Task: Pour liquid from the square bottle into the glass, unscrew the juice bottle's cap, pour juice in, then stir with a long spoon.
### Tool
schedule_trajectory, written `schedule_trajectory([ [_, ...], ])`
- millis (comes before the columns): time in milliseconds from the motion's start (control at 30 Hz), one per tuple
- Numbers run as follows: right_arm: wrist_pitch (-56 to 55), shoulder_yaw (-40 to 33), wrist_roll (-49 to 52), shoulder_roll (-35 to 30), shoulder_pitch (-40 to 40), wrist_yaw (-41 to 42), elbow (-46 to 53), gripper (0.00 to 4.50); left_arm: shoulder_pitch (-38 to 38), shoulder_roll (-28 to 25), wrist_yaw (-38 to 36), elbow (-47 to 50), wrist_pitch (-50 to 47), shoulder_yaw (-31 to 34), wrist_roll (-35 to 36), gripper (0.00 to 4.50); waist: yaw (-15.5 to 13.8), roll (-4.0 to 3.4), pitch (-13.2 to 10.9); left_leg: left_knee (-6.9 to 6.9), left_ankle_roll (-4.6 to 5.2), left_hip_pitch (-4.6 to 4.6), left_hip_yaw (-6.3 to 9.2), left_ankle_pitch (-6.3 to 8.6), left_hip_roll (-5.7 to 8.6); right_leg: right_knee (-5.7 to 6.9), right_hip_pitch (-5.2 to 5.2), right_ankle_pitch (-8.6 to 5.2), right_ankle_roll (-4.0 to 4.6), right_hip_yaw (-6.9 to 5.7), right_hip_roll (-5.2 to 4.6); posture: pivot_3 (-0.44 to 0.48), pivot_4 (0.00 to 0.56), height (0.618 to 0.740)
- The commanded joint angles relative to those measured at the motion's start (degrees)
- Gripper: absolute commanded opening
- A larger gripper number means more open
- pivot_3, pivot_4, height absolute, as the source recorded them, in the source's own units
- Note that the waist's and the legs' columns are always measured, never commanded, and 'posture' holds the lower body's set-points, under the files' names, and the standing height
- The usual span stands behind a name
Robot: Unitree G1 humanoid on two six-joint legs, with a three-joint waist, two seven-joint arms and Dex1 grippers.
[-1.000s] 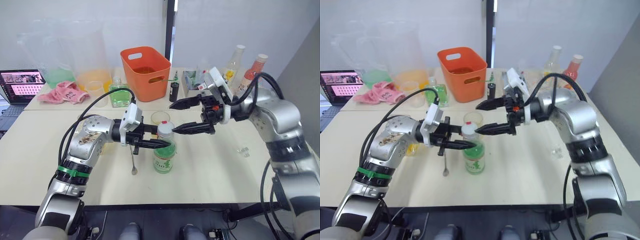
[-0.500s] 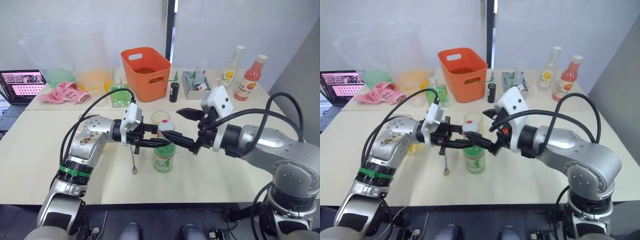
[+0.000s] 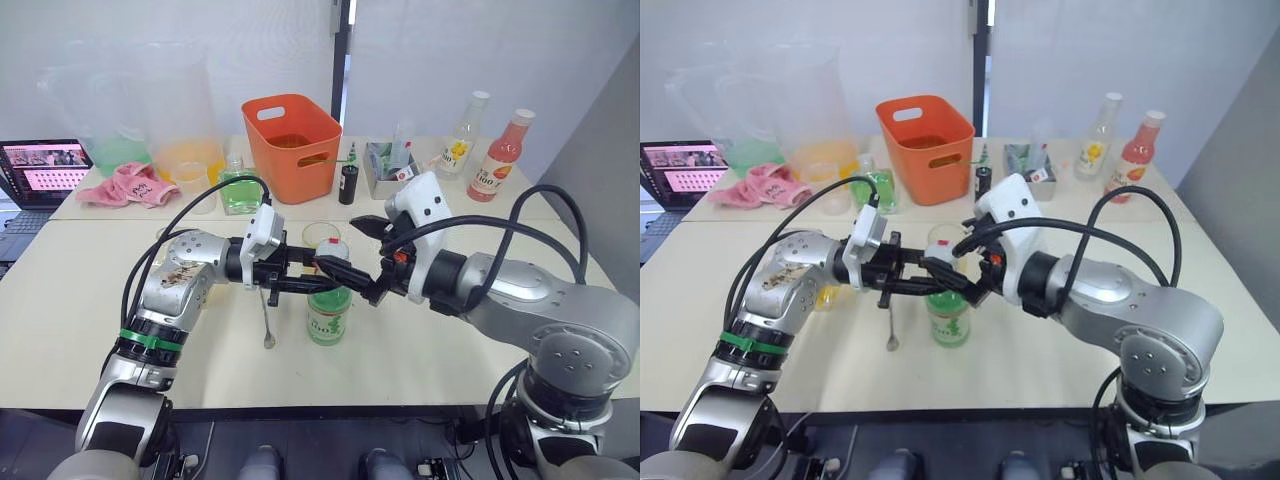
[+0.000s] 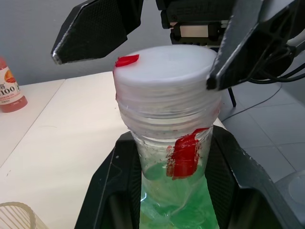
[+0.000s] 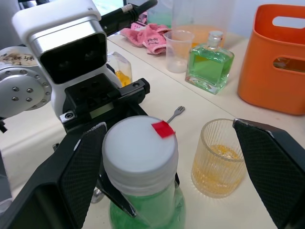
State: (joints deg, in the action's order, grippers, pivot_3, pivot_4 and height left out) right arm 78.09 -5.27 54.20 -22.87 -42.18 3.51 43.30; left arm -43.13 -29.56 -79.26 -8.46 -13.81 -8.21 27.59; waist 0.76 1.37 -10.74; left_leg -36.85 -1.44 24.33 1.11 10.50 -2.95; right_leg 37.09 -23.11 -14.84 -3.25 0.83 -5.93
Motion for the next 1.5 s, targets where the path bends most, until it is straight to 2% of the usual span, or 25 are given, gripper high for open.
schedule_trajectory([
  [33, 2.24, -0.92, -0.94, 0.64, -1.37, -3.83, 1.33, 4.49, -1.03, -0.89, 0.64, -1.02, 0.99, -0.02, -2.90, 1.38, 0.00, 0.00, 0.00, 0.00, 0.00, 0.00, 0.00, 0.00, 0.00, 0.00, 0.00, 0.00, 0.00, 0.00, 0.00, 0.000, 0.150, 0.739],
  [167, 4.73, -1.72, -0.27, 2.49, -1.02, -5.96, 2.23, 4.49, -1.16, -1.09, 0.26, -1.27, 0.84, -0.16, -2.81, 1.38, 0.03, 0.00, 0.00, 0.00, 0.00, 0.00, 0.01, 0.00, 0.00, 0.00, 0.00, 0.00, 0.00, 0.00, 0.01, 0.000, 0.150, 0.739],
  [200, 5.13, -1.94, -0.23, 2.80, -1.00, -6.23, 2.43, 3.97, -1.12, -1.13, 0.14, -1.31, 0.84, -0.23, -2.81, 1.38, 0.02, 0.00, 0.00, 0.00, 0.00, 0.00, 0.02, 0.00, 0.00, 0.00, 0.00, 0.00, 0.00, 0.00, 0.01, 0.000, 0.150, 0.739],
  [433, 4.73, -2.52, 0.58, 3.63, -0.95, -5.93, 2.72, 1.74, -1.35, -0.92, 0.06, -1.56, 0.84, -0.59, -2.69, 1.38, 0.02, 0.00, 0.00, 0.00, 0.01, 0.01, 0.03, 0.00, 0.00, -0.01, 0.01, 0.00, 0.00, 0.00, 0.01, 0.000, 0.150, 0.739],
  [600, 0.50, -1.79, 1.49, 0.74, 0.17, -0.33, 1.59, 1.72, -1.50, -0.89, 0.05, -1.77, 0.97, -0.79, -2.88, 1.38, -0.05, 0.00, 0.00, 0.00, 0.01, 0.03, 0.04, -0.01, 0.01, -0.03, 0.01, 0.00, 0.00, 0.00, 0.01, 0.000, 0.150, 0.739],
  [667, -3.53, -0.06, 0.94, -3.20, 1.50, 6.59, 0.47, 1.72, -1.60, -1.05, -0.10, -1.80, 0.86, -0.84, -2.86, 1.38, -0.08, 0.00, 0.00, 0.00, 0.01, 0.04, 0.04, -0.01, 0.01, -0.05, 0.03, 0.00, 0.00, 0.00, 0.01, 0.000, 0.150, 0.739],
  [800, -17.54, 3.61, -2.83, -13.53, 4.55, 30.08, -7.21, 1.72, -1.83, -1.71, -1.18, -1.70, 0.38, -1.29, -2.64, 1.38, -0.05, 0.00, 0.00, 0.00, 0.02, 0.06, 0.06, -0.01, 0.03, -0.14, 0.09, -0.02, -0.04, 0.02, 0.03, 0.000, 0.150, 0.739],
  [867, -24.54, 7.19, -5.46, -17.01, 1.91, 43.96, -16.15, 1.72, -1.83, -1.90, -1.45, -1.57, 0.33, -1.36, -2.63, 1.38, 0.05, 0.00, 0.00, 0.01, 0.03, 0.05, 0.08, -0.01, 0.02, -0.16, 0.09, -0.03, -0.04, 0.04, 0.08, 0.000, 0.150, 0.739],
  [933, -30.49, 12.25, -8.88, -18.63, -3.10, 57.26, -26.83, 1.72, -1.66, -2.17, -1.60, -1.15, 0.22, -1.40, -2.54, 1.38, 0.50, 0.00, 0.00, 0.01, 0.03, 0.01, 0.08, -0.01, 0.01, -0.16, 0.09, -0.03, -0.04, 0.09, 0.12, 0.000, 0.150, 0.739],
  [1000, -35.52, 16.67, -12.63, -19.11, -6.84, 66.54, -33.80, 1.72, -1.51, -2.32, -1.54, -0.77, 0.02, -1.40, -2.40, 1.38, 0.72, 0.00, 0.00, 0.04, 0.06, -0.03, 0.10, 0.01, -0.05, -0.14, 0.06, -0.03, -0.02, 0.16, 0.24, 0.000, 0.150, 0.739],
  [1133, -45.99, 26.97, -21.65, -16.48, -17.04, 86.23, -49.94, 1.72, -0.35, -2.91, -0.93, 0.99, -0.78, -1.12, -2.08, 1.38, 0.93, -0.01, 0.01, 0.09, 0.12, 0.00, 0.18, 0.04, -0.09, -0.11, 0.06, -0.09, 0.03, 0.28, 0.39, 0.000, 0.150, 0.739],
  [1267, -53.72, 32.71, -23.94, -14.05, -23.79, 88.99, -61.18, 1.72, 0.40, -3.48, -0.24, 2.52, -1.53, -0.65, -1.94, 1.38, 0.94, -0.01, 0.01, 0.09, 0.11, -0.01, 0.22, 0.04, -0.10, -0.07, 0.06, -0.09, 0.03, 0.30, 0.42, 0.000, 0.150, 0.739],
  [1433, -55.07, 34.72, -22.09, -14.99, -25.24, 88.99, -62.04, 1.72, 0.67, -3.97, 0.32, 3.15, -1.86, -0.17, -1.89, 1.38, 0.41, -0.01, 0.01, 0.08, 0.10, -0.01, 0.25, 0.04, -0.09, -0.05, 0.10, -0.09, 0.03, 0.30, 0.42, 0.000, 0.150, 0.739],
  [1500, -53.23, 34.10, -21.45, -15.15, -25.57, 88.99, -61.36, 2.74, 0.93, -4.13, 0.37, 3.41, -1.82, -0.07, -1.87, 1.38, 0.26, -0.01, 0.01, 0.09, 0.09, -0.02, 0.25, 0.03, -0.09, -0.03, 0.09, -0.09, 0.04, 0.30, 0.43, 0.000, 0.150, 0.739],
])
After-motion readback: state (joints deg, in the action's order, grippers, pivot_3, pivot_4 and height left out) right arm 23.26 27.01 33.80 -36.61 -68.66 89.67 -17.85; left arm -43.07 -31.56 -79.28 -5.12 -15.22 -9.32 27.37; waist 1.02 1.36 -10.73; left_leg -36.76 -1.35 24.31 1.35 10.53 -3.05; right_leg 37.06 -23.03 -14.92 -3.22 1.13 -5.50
